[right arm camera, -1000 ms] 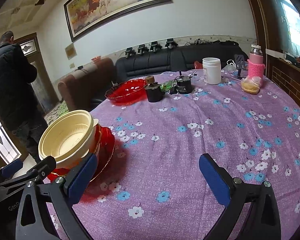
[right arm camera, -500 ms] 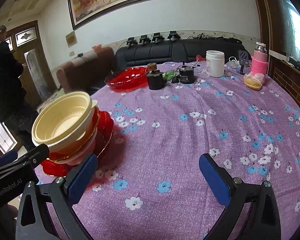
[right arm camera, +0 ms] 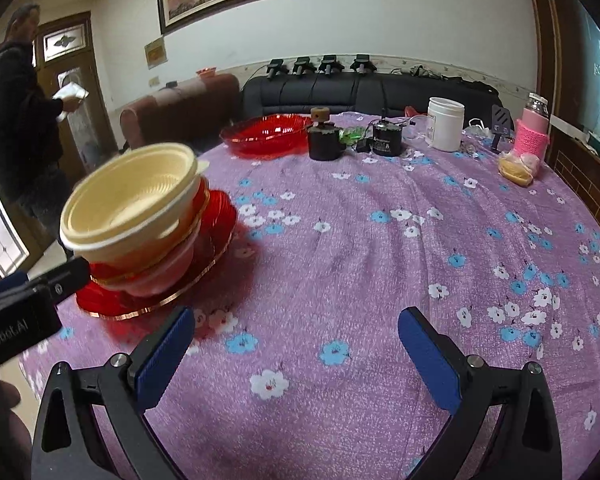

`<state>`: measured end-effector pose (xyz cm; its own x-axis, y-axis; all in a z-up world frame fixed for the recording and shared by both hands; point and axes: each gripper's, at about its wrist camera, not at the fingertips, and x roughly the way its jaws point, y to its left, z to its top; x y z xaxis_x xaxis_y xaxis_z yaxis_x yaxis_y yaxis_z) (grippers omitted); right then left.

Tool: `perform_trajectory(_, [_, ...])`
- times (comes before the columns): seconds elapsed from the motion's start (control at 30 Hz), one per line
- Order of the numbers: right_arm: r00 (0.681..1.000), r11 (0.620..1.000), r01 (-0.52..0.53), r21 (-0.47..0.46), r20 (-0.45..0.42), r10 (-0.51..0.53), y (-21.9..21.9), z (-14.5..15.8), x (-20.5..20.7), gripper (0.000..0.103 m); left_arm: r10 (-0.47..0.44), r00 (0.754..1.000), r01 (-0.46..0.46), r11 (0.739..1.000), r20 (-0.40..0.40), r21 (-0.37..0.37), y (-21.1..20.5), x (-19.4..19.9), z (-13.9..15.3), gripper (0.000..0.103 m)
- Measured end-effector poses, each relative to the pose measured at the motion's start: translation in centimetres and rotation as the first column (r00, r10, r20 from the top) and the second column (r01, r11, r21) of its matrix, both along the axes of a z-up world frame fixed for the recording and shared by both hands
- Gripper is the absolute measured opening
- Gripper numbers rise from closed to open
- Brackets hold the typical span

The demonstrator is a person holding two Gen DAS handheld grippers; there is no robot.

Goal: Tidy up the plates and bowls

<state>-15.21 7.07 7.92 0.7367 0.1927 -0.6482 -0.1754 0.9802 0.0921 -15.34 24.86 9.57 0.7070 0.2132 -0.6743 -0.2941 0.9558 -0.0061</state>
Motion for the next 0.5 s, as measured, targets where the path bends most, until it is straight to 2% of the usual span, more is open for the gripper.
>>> perform_trajectory(0.13, [1.0,1.0,-0.015,-0.021,-0.012,0.015,-0.6,-0.6,-0.5,0.103,-0.013,1.0,0.013,1.0,0.01,0.005,0.0,-1.0,-0.4,0.1])
perform_trajectory(0.33, [0.998,0.99,-0.03,-0.138,0.046,0.037,-2.5,0.2,-2.3,0.103,-0.007,1.0,0.007,1.0,0.026,-0.006,0.4,-2.3,-0.4,0.1])
perform_trajectory(0.5, [0.997,0.992,-0.027,-0.124,0.064,0.035,-4.1,1.8,-3.1,0.103,-0.007,0.999,0.006,1.0,0.05,0.013,0.1,-3.6,0.6,0.1])
